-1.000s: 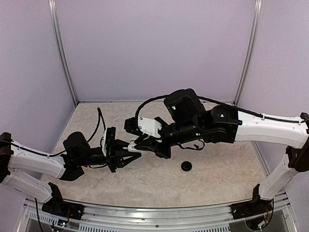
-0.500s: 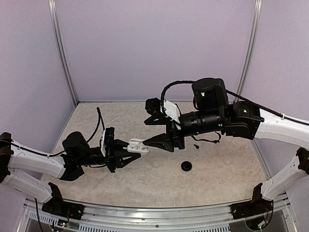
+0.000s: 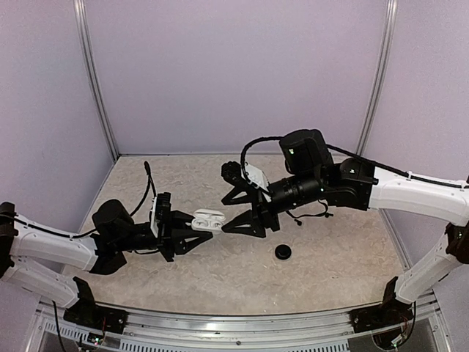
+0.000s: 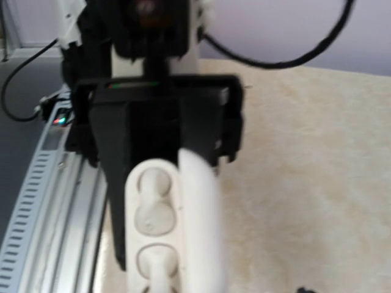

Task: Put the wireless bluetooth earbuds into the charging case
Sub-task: Close the charging case with the earbuds inside, then pass from the left arm to the right

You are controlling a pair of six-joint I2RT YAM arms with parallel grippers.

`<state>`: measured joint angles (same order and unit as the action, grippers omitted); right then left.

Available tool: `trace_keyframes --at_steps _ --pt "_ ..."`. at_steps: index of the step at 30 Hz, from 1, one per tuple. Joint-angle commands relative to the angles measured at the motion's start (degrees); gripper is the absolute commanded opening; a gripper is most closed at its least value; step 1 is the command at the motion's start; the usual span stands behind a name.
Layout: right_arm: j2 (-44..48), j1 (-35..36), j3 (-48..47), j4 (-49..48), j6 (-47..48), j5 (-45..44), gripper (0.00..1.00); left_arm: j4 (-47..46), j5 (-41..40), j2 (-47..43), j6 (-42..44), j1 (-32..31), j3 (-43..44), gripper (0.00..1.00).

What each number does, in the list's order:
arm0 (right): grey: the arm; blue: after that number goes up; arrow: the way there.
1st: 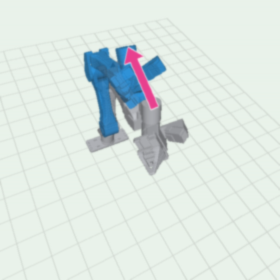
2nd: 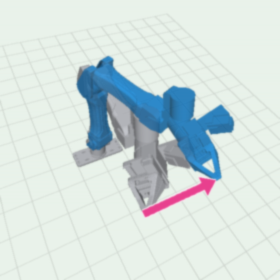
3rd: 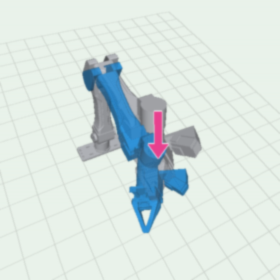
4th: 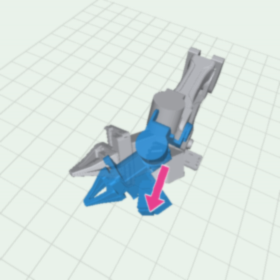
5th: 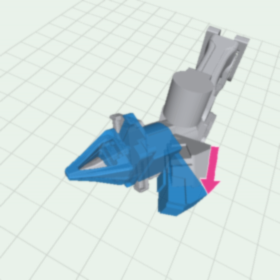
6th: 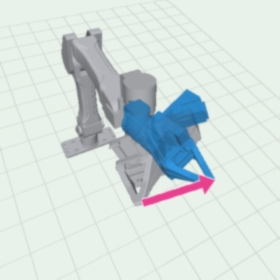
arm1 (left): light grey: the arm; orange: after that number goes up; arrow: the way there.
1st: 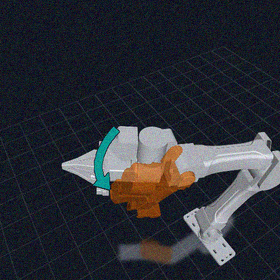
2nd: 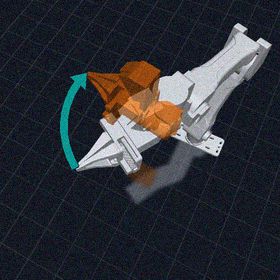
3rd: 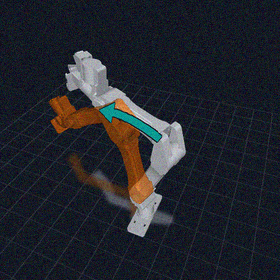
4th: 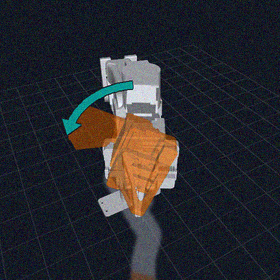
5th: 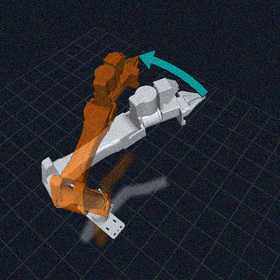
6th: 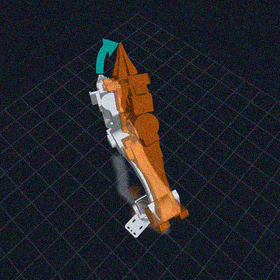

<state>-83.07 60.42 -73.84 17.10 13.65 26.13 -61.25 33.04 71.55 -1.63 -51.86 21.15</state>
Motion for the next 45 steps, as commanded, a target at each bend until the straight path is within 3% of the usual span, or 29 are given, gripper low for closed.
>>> trace_keyframes --at_steps 1,11,23,32,45 --pt "-1.8 -0.1 -1.1 0.4 -0.3 6.1 0.68 -1.8 0.5 -1.4 0.4 -0.3 1.6 0.0" --pt "-0.3 0.8 -1.4 1.2 2.2 13.0 0.5 -2.1 -0.7 -1.3 -0.9 0.0 1.4 0.0" --pt "-3.8 1.8 -3.6 4.3 2.8 9.2 0.27 -2.1 -0.2 -0.6 -1.6 0.4 2.0 0.0" --pt "-3.8 2.1 -2.9 2.4 1.2 2.8 0.34 -3.3 0.9 -0.3 -1.6 0.3 1.6 0.0" --pt "-6.0 2.1 -3.9 2.2 0.9 2.6 0.29 -3.1 0.1 -0.1 -1.6 0.2 1.9 0.0"
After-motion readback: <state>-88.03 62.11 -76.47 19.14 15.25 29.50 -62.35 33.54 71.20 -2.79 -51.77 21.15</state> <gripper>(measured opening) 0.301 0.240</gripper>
